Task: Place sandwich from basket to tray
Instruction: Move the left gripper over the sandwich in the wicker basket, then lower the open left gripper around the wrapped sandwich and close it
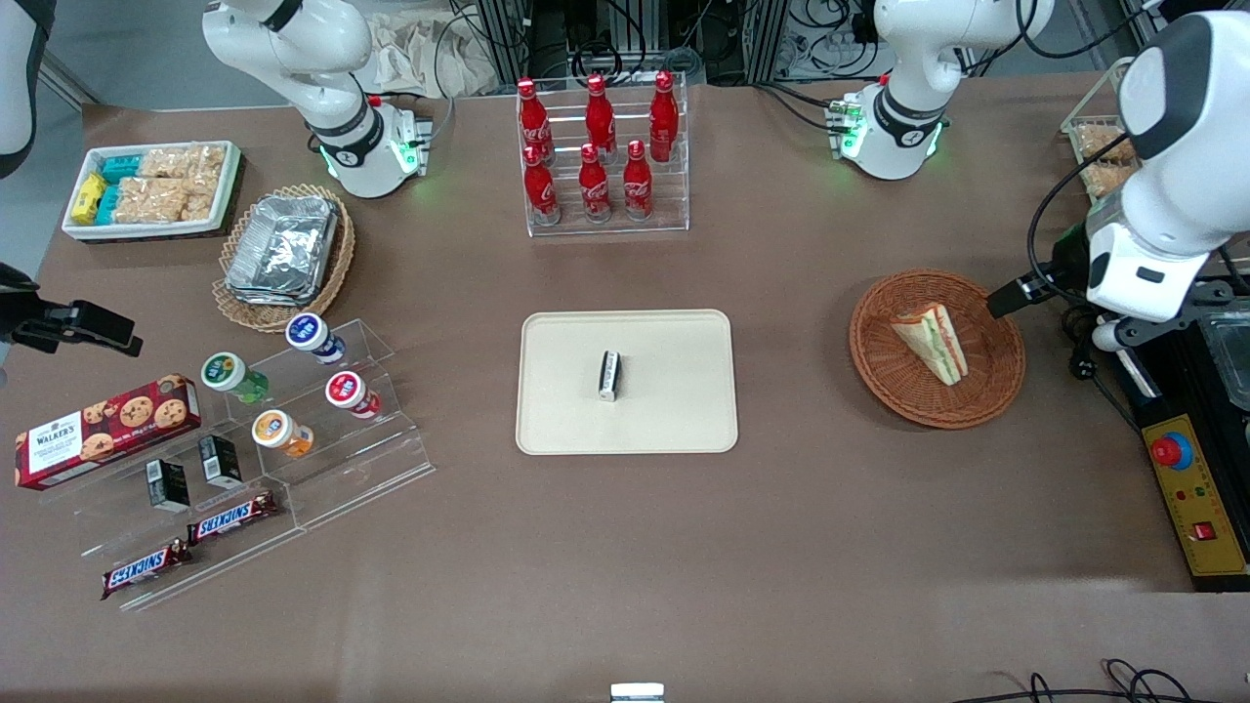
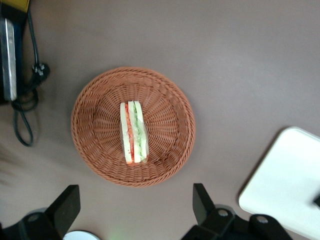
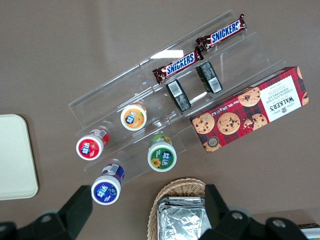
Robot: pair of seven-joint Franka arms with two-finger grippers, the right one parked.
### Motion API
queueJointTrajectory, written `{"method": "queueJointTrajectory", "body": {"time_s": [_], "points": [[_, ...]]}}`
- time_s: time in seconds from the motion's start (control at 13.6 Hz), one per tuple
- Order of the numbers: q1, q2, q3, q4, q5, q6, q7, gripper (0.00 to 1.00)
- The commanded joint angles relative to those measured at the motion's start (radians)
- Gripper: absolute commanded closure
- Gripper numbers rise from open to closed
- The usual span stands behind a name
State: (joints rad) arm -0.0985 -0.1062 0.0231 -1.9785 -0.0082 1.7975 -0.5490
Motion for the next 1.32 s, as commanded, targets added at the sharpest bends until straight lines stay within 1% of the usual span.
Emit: {"method": "queueJointTrajectory", "body": {"time_s": [0.0, 0.15, 0.37, 0.59, 0.73, 1.03, 1.25], "points": [[0.014, -0.147, 0.001, -0.279, 0.011, 0.158, -0.083, 0.00], [0.031, -0.144, 0.000, -0.360, 0.011, 0.251, -0.089, 0.00], [0.036, -0.152, 0.001, -0.534, 0.011, 0.469, -0.107, 0.00], [0.045, -0.133, 0.001, -0.663, 0.010, 0.693, -0.126, 0.00], [0.063, -0.103, 0.001, -0.686, 0.010, 0.746, -0.126, 0.00], [0.062, -0.011, 0.000, -0.730, 0.007, 0.905, -0.129, 0.00], [0.049, 0.078, -0.002, -0.734, 0.004, 1.012, -0.152, 0.00]]}}
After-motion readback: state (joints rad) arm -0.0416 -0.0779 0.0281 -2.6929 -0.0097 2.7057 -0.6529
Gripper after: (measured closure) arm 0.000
